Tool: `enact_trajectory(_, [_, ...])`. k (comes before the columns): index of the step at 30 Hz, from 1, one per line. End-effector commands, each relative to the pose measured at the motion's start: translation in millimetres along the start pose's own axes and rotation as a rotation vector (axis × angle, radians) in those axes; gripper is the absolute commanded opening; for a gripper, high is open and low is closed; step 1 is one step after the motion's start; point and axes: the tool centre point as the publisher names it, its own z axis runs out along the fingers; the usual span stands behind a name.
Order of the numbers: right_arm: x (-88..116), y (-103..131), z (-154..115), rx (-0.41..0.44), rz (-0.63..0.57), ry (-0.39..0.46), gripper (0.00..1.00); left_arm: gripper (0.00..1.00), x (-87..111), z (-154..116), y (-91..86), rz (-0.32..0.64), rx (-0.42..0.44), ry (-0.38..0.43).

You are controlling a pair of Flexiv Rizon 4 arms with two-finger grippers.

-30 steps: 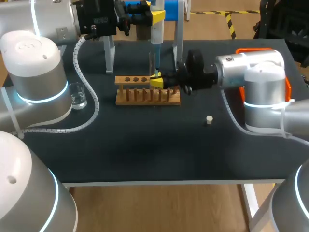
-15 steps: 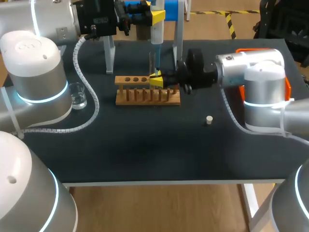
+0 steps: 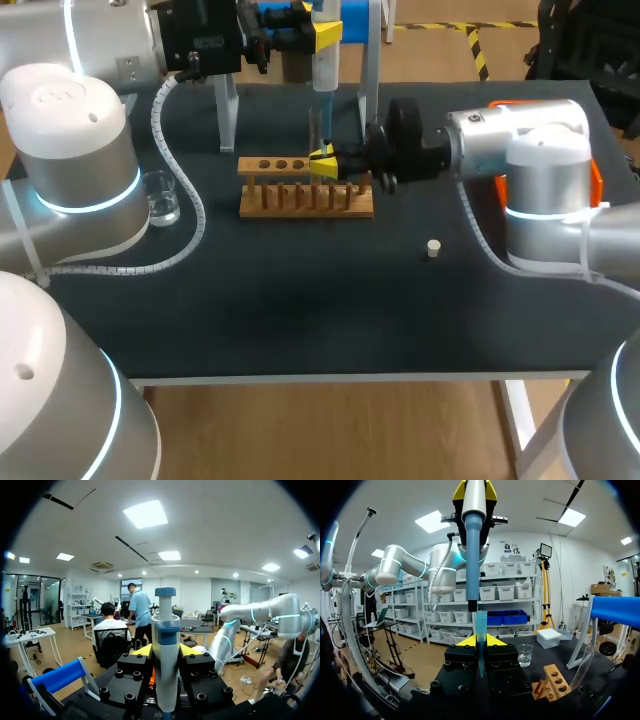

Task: Invert the test tube, pick up the pipette, mount the tip to pipette, aspirate from beaker and dispense into the tube, eject the tip, return the pipette, and cap with the stopper.

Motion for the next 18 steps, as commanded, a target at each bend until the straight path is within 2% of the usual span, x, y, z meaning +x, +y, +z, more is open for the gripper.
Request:
enact_trajectory(1, [1.6,0.8,-1.5,0.000,-0.005,-0.001,0.00,0.00,0.0,-0.5,-0.2,-0.001,0.000,0.001])
enact_trajectory(18, [5.6,1.6,-5.6,-0.007,-0.023,0.003,0.00,0.00,0.0,-0.5,-0.2,-0.001,0.000,0.001])
